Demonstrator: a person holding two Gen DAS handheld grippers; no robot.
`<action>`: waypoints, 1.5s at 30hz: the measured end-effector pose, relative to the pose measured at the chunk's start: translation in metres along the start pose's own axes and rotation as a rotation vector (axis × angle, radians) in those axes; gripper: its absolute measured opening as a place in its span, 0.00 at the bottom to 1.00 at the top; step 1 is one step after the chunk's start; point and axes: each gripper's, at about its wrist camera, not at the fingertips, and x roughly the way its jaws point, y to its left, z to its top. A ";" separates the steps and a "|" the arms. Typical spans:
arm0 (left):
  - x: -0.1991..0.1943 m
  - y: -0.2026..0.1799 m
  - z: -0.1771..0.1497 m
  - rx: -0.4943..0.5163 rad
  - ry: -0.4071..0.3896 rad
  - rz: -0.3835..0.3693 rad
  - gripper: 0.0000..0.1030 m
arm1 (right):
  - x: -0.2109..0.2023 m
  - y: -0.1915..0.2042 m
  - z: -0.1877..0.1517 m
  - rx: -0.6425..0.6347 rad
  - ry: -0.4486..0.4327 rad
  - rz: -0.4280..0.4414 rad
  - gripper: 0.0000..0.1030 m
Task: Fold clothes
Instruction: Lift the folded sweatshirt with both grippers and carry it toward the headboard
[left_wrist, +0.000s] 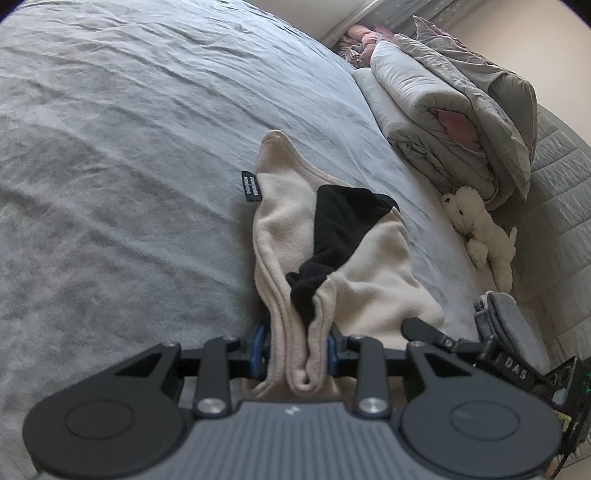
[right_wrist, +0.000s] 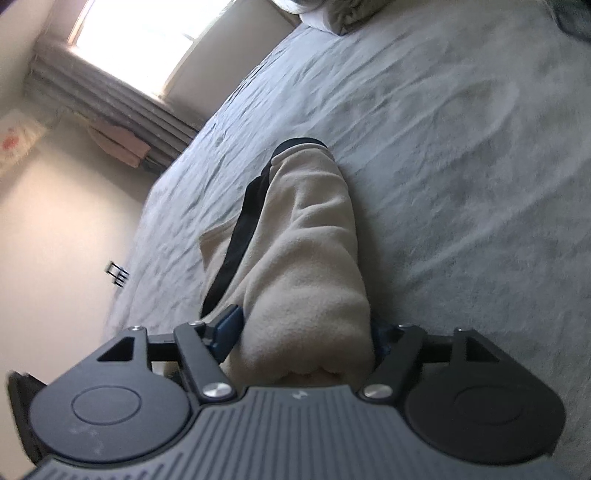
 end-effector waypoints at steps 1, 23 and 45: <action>0.000 -0.001 0.000 0.002 -0.001 0.001 0.32 | 0.000 0.004 -0.001 -0.028 -0.006 -0.019 0.65; -0.015 -0.025 -0.006 0.135 -0.077 0.077 0.25 | -0.002 0.073 -0.037 -0.613 -0.200 -0.255 0.51; -0.044 -0.050 -0.012 0.224 -0.197 0.054 0.24 | -0.017 0.093 -0.038 -0.805 -0.328 -0.288 0.50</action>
